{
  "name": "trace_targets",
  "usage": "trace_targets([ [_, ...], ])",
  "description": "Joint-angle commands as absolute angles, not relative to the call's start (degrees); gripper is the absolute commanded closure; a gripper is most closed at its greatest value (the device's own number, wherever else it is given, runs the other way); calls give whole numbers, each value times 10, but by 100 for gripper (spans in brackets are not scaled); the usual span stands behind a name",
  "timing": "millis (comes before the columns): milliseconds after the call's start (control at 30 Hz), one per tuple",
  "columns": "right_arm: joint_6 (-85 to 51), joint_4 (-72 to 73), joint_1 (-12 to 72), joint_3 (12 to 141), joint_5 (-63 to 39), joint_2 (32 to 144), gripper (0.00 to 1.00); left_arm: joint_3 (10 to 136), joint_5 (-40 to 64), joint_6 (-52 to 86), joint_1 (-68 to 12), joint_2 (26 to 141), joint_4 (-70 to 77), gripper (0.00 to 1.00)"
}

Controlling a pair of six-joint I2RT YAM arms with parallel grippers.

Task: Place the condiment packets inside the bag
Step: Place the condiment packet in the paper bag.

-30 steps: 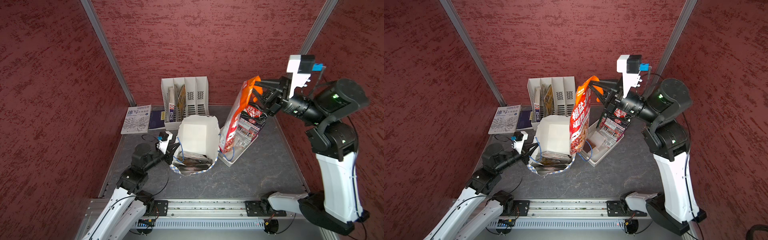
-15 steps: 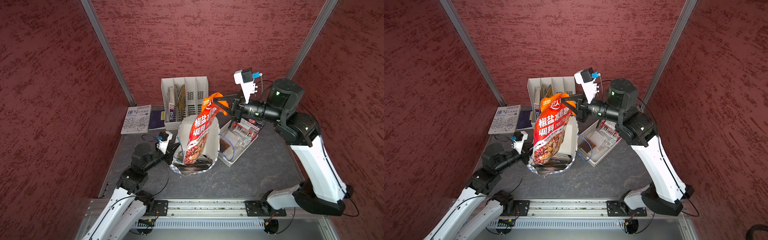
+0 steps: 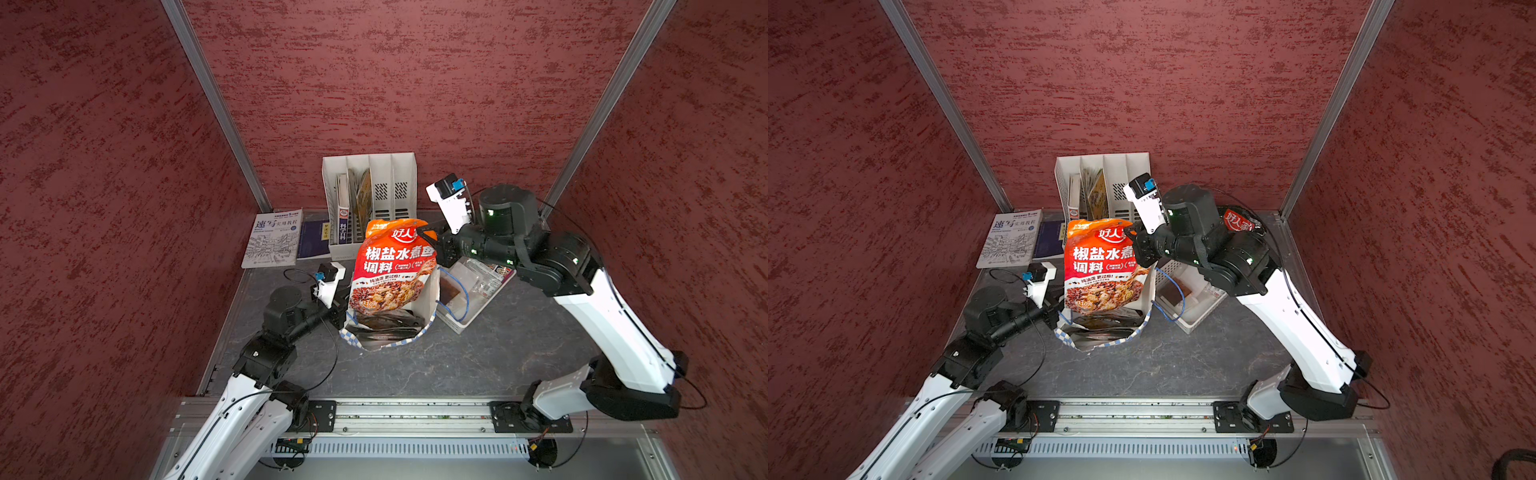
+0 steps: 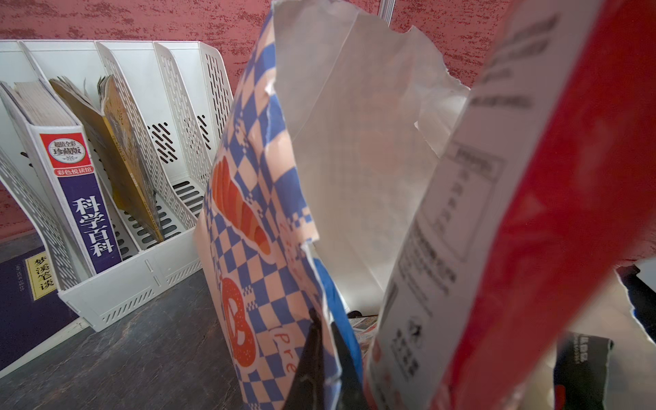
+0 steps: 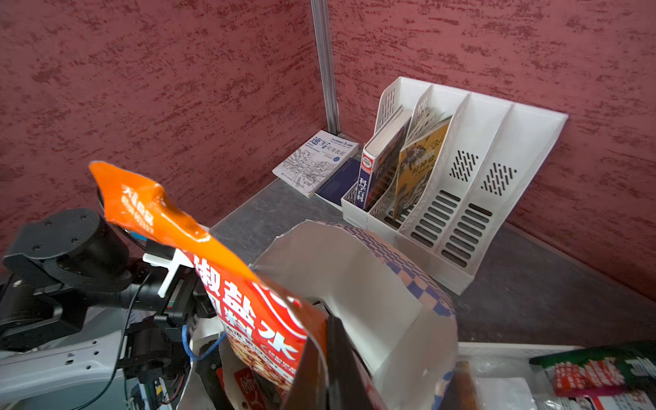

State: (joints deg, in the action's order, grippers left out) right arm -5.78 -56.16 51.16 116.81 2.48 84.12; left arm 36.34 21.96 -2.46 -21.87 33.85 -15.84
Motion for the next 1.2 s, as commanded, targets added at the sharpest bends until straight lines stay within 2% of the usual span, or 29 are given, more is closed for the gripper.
trace_targets([
  [0,-41,-555,551,1144,169,828,100,365,227,-36,-220,335,-134,100],
  [267,-33,-545,591,1113,267,829,100,364,228,-37,-220,336,-134,100],
  [433,-22,-553,591,1138,359,831,100,365,227,-38,-220,334,-136,100],
  [533,-9,-554,591,1169,375,857,100,364,227,-38,-220,334,-135,100],
  [800,3,-555,591,1214,316,892,100,363,225,-39,-220,330,-137,100],
  [900,30,-544,591,1208,252,896,100,364,226,-39,-220,331,-136,100],
  [1000,52,-529,592,1158,185,893,100,365,225,-39,-220,330,-137,100],
  [1167,65,-479,592,1054,154,859,100,363,224,-40,-220,329,-139,100],
])
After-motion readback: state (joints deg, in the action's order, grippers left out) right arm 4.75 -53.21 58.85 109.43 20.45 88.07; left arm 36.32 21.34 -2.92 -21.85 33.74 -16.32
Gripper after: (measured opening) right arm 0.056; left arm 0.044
